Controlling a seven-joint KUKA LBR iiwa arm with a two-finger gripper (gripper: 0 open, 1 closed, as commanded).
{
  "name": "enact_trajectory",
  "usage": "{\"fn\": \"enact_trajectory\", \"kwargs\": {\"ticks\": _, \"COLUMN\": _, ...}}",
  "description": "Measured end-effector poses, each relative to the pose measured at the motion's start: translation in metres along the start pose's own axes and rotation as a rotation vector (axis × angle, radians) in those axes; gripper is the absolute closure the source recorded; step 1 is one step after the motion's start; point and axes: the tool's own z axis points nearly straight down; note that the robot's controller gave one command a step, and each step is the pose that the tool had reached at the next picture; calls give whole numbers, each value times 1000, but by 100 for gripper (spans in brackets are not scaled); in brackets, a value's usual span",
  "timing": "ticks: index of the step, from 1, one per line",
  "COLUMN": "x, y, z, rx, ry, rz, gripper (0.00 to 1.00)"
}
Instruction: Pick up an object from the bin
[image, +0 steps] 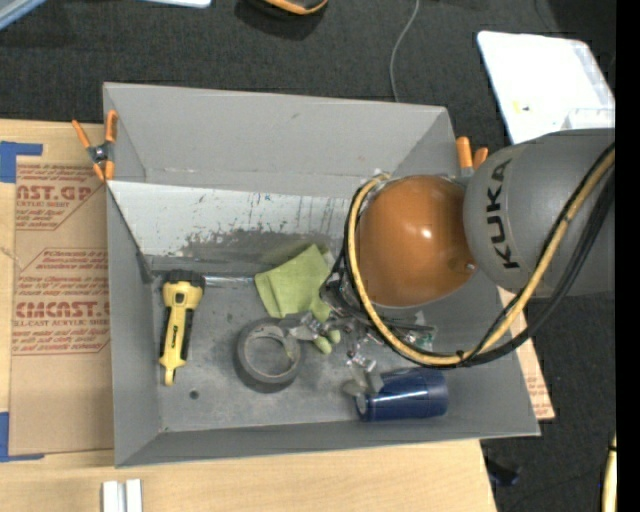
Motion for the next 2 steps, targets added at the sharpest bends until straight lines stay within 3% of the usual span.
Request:
{"fn": "enact_trajectory", "kwargs": {"ticks": 1, "x": 5, "y": -5, "z": 42, "rx": 0, "ry": -4, "rz": -55, "gripper": 0}}
{"fn": "enact_trajectory", "kwargs": {"ticks": 2, "x": -2, "y": -12, "z": 45, "rx": -9, "ry": 6, "rz": -24, "gripper": 0}}
